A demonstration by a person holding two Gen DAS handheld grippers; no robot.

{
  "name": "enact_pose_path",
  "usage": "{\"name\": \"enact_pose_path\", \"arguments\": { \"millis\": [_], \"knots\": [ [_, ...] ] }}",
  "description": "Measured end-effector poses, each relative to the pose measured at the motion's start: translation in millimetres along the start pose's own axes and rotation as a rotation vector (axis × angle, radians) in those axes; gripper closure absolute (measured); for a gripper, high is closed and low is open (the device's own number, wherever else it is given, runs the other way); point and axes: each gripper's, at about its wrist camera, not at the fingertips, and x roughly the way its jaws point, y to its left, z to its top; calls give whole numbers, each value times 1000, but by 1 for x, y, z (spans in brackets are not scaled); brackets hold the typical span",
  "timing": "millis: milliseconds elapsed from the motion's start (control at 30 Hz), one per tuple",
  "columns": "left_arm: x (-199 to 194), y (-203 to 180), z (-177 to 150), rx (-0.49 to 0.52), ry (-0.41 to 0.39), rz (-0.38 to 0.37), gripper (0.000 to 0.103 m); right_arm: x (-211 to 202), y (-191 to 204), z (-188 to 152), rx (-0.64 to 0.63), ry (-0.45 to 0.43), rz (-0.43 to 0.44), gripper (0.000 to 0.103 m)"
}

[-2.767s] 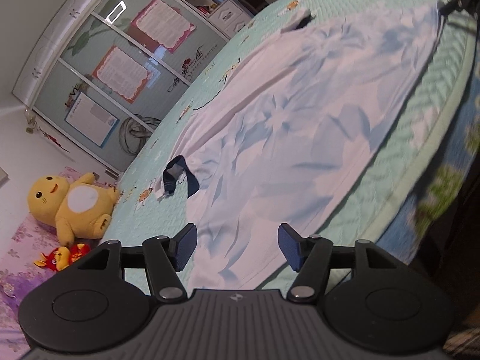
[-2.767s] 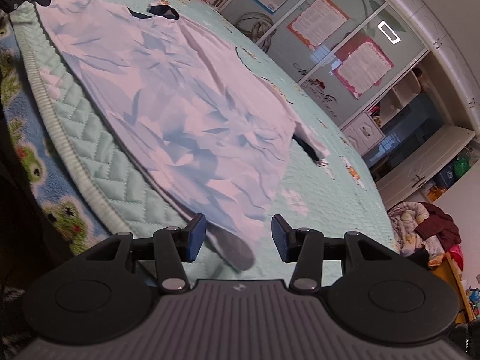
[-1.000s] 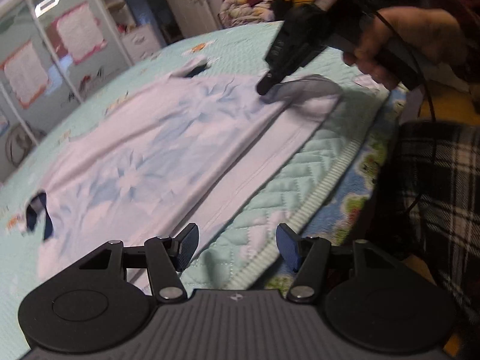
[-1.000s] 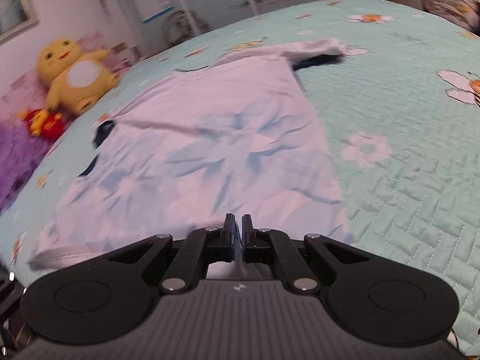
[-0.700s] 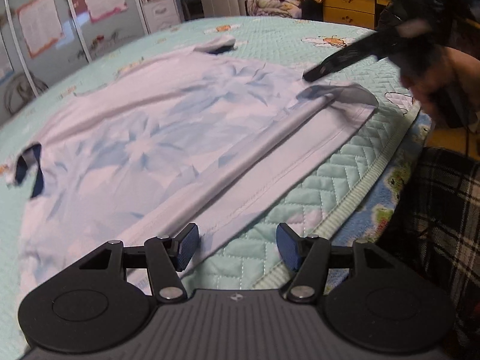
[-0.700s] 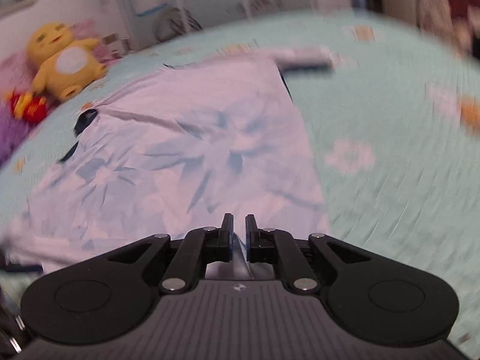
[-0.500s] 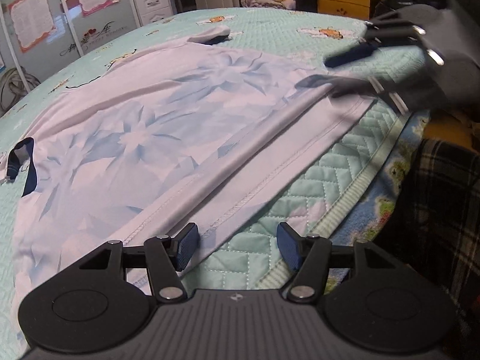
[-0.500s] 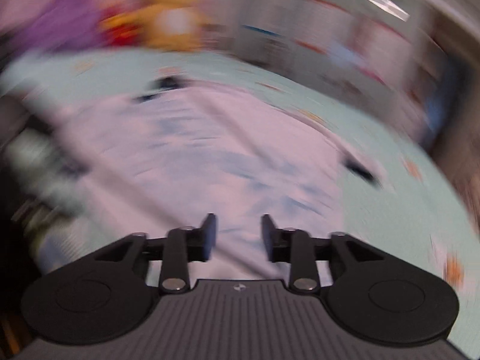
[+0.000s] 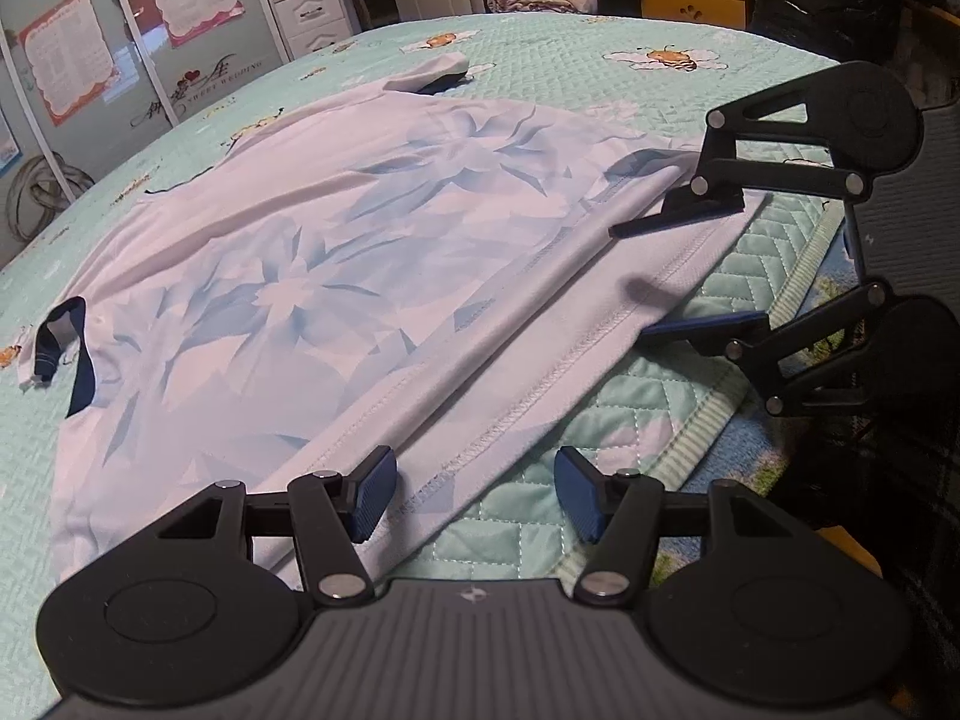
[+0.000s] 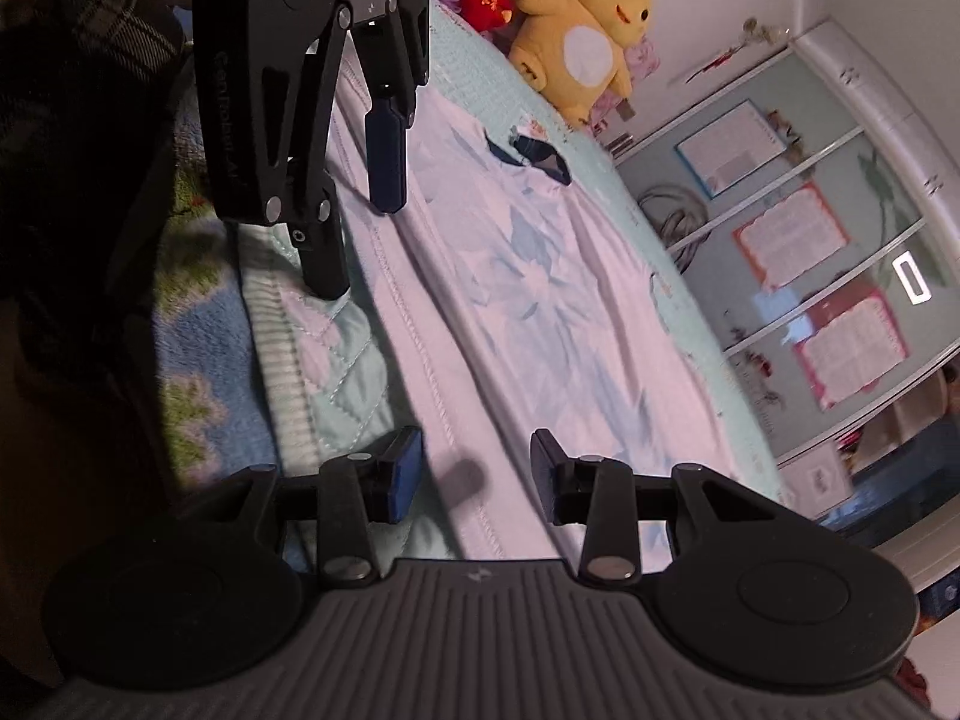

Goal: Fold clothes

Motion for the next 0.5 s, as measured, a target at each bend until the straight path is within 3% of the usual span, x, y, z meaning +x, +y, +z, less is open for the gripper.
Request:
{"name": "enact_pose_path", "arguments": {
  "millis": [133, 267, 333, 400, 500],
  "knots": [
    [-1, -15, -1, 92, -19, 53, 40, 2, 0, 0, 23, -12, -23, 65],
    [-1, -18, 0, 146, -24, 64, 42, 1, -5, 3, 64, -20, -15, 90],
    [-1, -13, 2, 120, -20, 40, 51, 1, -8, 5, 85, -24, -10, 103],
    [-2, -9, 3, 98, -18, 30, 64, 0, -10, 6, 99, -23, 1, 103],
    [-1, -11, 4, 128, -16, 66, 69, -4, -13, 7, 106, -25, 17, 103]
  ]
}}
